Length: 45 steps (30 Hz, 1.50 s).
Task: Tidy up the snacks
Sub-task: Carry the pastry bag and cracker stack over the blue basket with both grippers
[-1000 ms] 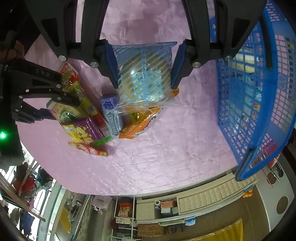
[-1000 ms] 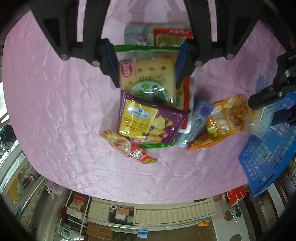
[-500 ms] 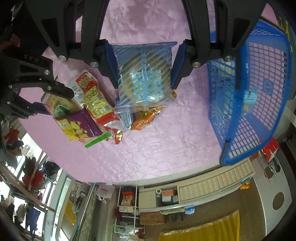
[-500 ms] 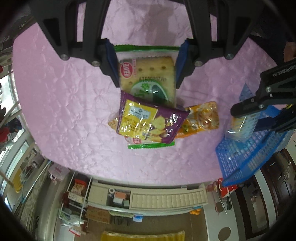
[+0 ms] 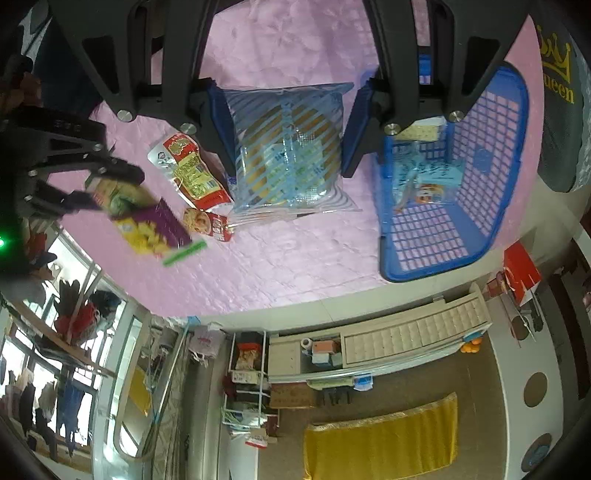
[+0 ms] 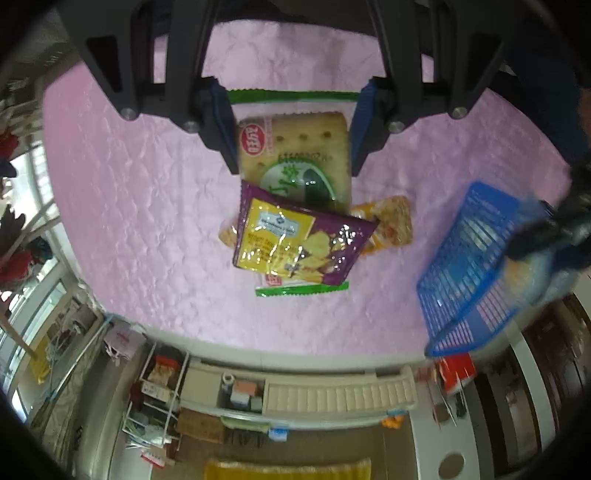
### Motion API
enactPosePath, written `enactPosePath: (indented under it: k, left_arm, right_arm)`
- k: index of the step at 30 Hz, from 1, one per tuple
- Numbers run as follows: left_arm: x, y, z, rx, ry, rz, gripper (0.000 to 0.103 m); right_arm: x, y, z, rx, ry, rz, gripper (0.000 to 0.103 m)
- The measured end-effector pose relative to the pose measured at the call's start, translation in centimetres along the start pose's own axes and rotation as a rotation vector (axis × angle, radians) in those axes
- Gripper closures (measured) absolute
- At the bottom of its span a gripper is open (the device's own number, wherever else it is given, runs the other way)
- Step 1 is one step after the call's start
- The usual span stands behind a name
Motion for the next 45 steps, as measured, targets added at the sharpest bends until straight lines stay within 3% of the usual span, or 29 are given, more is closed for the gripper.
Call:
enactPosePath:
  k: [3,11,30,39,45]
  left_arm:
    - [0.8,-0.3,0.9,0.011,0.006,-0.016,0.052]
    - [2.4,-1.2,4.2,0.055,0.042,-0.027,0.052]
    - [7.0,0.3,14.7,0.154,0.155,-0.078,0.052]
    - [5.3,1.0,18.3,0.166,0.168,-0.049,0.052]
    - [2.0,1.1,20.3,0.205,0.124,-0.003,0.052]
  right_arm:
    - [0.7,0.4,1.6,0.081,-0.068,-0.043,0.044]
    - [3.8,3.5,6.5,0.149,0.061,-0.124,0.044]
    - [4.5,9.6,16.5,0.296,0.188,-0.194,0.044]
    - [2.9,11.8,18.6,0.335,0.223,-0.179,0.044]
    - [0.7,13.0,19.8,0.359,0.228,-0.152,0.044]
Point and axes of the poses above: each gripper's, at about its wrist camera, not at the fingertips, and x roughly against the way its jaws point, z to its left, y to its top, the point moved 3 cm from there along -x, roughly the way its jaws point
